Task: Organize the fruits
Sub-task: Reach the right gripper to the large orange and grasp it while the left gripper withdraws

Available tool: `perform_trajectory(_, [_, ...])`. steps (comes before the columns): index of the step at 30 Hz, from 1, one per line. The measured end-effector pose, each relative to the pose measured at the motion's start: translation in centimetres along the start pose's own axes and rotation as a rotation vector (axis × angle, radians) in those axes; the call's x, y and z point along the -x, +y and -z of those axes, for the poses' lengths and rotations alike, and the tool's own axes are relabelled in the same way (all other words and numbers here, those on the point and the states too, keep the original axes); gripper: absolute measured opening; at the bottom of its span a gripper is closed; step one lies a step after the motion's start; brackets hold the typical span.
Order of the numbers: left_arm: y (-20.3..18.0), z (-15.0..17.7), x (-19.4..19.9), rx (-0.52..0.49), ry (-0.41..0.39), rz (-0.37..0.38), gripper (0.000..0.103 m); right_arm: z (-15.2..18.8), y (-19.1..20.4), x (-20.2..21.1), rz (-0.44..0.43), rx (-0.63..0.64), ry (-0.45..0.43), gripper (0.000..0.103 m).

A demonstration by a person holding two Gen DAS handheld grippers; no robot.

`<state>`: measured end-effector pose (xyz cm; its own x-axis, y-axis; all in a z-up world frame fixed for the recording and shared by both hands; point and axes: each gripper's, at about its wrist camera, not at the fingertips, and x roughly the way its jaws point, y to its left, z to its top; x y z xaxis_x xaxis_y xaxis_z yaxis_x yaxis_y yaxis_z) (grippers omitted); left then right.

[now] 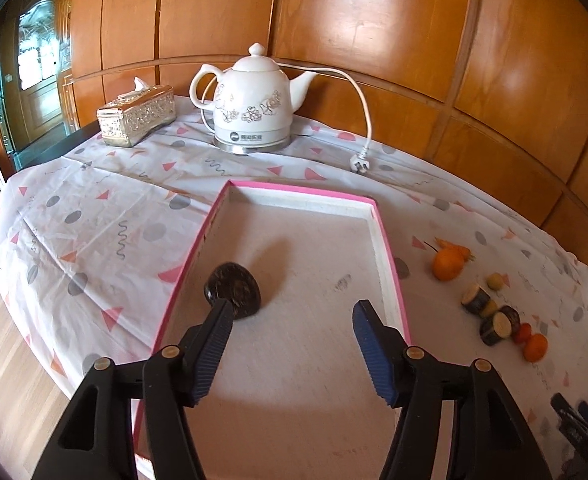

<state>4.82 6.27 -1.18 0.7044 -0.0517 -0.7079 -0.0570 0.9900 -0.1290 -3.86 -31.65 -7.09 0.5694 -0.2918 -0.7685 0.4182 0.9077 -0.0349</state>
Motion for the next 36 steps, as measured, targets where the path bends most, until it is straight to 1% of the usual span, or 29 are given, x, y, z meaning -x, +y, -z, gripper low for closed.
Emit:
perform_trajectory(2, [-0.2, 0.4, 0.3, -0.010, 0.001, 0.001, 0.065, 0.0, 0.2, 0.1, -0.010, 0.005, -0.001, 0.097])
perform_trajectory(4, [-0.1, 0.8, 0.5, -0.015, 0.001, 0.000, 0.065, 0.1, 0.3, 0.1, -0.014, 0.009, -0.001, 0.093])
perform_trajectory(9, [0.4, 1.9, 1.2, -0.002, 0.008, 0.003, 0.065, 0.1, 0.4, 0.0, -0.035, 0.007, 0.006, 0.092])
perform_trajectory(11, [0.5, 2.3, 1.4, 0.005, 0.008, 0.002, 0.065, 0.0, 0.6, 0.0, -0.054, 0.010, 0.005, 0.087])
perform_trajectory(13, [0.7, 2.5, 1.6, 0.013, 0.010, -0.004, 0.065, -0.2, 1.1, -0.1, -0.066, 0.023, 0.003, 0.087])
perform_trajectory(16, [0.7, 2.7, 1.6, 0.017, 0.015, -0.008, 0.065, -0.5, 1.7, -0.3, -0.084, 0.037, 0.004, 0.079])
perform_trajectory(20, [0.4, 2.8, 1.6, 0.007, 0.021, 0.001, 0.065, -0.8, 2.6, -0.5, -0.111, 0.060, 0.004, 0.077])
perform_trajectory(22, [0.0, 2.9, 1.7, -0.007, 0.018, 0.009, 0.066, -1.0, 2.9, -0.5, -0.119, 0.069, 0.001, 0.074])
perform_trajectory(25, [-0.6, 3.1, 1.8, -0.023, 0.019, 0.017, 0.067, -1.5, 3.3, -0.6, -0.135, 0.075, -0.001, 0.074])
perform_trajectory(29, [-0.7, 3.2, 1.8, -0.020, 0.023, 0.014, 0.067, -2.2, 4.2, -0.8, -0.149, 0.094, -0.008, 0.074])
perform_trajectory(32, [-0.2, 3.3, 1.9, 0.004, 0.028, 0.000, 0.071, -2.9, 4.9, -1.1, -0.156, 0.113, -0.011, 0.074])
perform_trajectory(36, [0.5, 3.4, 2.0, 0.036, 0.029, -0.029, 0.072, -3.7, 5.9, -1.9, -0.160, 0.132, -0.005, 0.074])
